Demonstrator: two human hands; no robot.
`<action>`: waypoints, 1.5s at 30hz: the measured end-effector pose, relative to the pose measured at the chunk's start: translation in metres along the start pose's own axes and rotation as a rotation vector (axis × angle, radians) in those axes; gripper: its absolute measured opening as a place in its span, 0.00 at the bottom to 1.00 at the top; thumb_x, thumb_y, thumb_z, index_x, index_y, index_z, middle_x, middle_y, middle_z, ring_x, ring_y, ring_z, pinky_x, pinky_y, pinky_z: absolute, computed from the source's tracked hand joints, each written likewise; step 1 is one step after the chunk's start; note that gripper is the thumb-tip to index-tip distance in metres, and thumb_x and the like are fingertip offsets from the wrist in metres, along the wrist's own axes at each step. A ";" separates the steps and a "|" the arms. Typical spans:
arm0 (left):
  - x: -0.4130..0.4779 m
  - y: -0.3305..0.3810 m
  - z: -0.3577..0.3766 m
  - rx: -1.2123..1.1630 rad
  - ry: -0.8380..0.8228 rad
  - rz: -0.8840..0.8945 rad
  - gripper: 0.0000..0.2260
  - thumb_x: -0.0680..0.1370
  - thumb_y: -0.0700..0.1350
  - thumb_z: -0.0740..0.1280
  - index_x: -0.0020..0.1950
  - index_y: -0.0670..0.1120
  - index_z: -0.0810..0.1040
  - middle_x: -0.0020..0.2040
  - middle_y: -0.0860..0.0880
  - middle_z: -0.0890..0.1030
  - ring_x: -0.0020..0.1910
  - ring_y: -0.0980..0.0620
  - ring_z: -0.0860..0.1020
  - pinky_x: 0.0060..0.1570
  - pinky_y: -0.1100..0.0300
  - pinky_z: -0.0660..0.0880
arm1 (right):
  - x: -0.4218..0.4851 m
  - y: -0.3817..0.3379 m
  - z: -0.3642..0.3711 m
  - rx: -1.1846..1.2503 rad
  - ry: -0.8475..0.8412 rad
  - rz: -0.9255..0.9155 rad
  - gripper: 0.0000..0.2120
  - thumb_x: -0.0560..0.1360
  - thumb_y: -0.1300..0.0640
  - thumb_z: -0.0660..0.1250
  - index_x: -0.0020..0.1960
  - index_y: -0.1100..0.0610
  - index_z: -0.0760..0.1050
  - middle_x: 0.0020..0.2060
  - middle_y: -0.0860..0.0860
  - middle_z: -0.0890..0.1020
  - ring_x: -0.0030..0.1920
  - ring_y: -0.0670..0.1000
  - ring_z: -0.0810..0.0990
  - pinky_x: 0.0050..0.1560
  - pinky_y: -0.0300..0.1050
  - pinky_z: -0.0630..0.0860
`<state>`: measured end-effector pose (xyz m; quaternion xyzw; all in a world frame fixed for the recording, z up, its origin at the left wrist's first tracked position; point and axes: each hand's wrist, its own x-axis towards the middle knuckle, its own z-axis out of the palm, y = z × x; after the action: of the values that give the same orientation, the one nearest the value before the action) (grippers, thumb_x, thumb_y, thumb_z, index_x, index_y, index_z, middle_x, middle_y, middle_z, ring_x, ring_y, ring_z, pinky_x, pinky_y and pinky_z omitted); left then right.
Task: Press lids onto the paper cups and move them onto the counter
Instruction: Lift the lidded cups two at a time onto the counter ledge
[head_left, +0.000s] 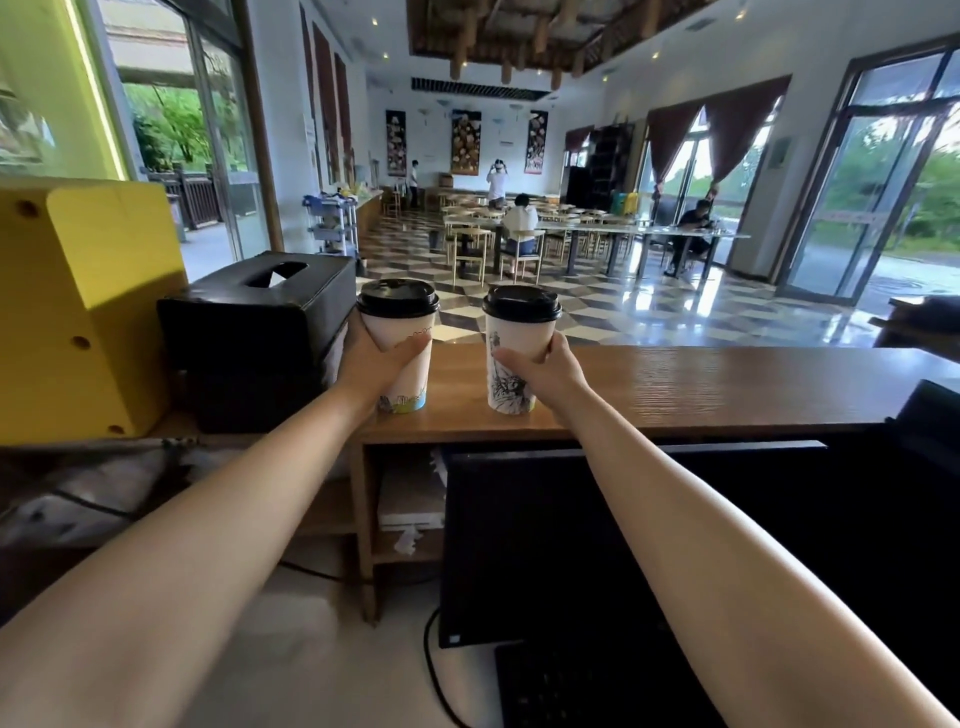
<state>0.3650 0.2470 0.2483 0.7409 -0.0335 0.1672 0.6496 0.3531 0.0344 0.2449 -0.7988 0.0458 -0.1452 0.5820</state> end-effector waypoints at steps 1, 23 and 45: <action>-0.002 0.001 0.001 0.031 0.016 -0.002 0.42 0.64 0.54 0.77 0.72 0.47 0.61 0.66 0.47 0.74 0.63 0.47 0.74 0.62 0.46 0.73 | -0.002 -0.001 0.000 -0.052 0.002 0.011 0.33 0.68 0.47 0.73 0.66 0.59 0.64 0.61 0.55 0.76 0.58 0.55 0.76 0.55 0.51 0.77; -0.101 0.137 -0.012 0.831 -0.704 -0.208 0.26 0.78 0.54 0.64 0.73 0.45 0.65 0.71 0.43 0.69 0.68 0.43 0.69 0.64 0.44 0.71 | -0.148 -0.121 -0.103 -0.970 -0.462 0.487 0.38 0.76 0.38 0.60 0.77 0.55 0.51 0.75 0.56 0.60 0.73 0.61 0.63 0.70 0.57 0.65; -0.328 0.035 0.104 0.583 -1.124 0.364 0.34 0.77 0.50 0.66 0.77 0.46 0.52 0.76 0.46 0.60 0.75 0.48 0.60 0.71 0.57 0.59 | -0.429 0.046 -0.198 -0.943 -0.048 0.567 0.41 0.75 0.43 0.65 0.77 0.54 0.45 0.77 0.51 0.52 0.76 0.58 0.50 0.74 0.59 0.55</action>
<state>0.0682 0.0858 0.1757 0.8433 -0.4460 -0.1358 0.2674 -0.1083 -0.0576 0.1808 -0.9324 0.3059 0.0721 0.1782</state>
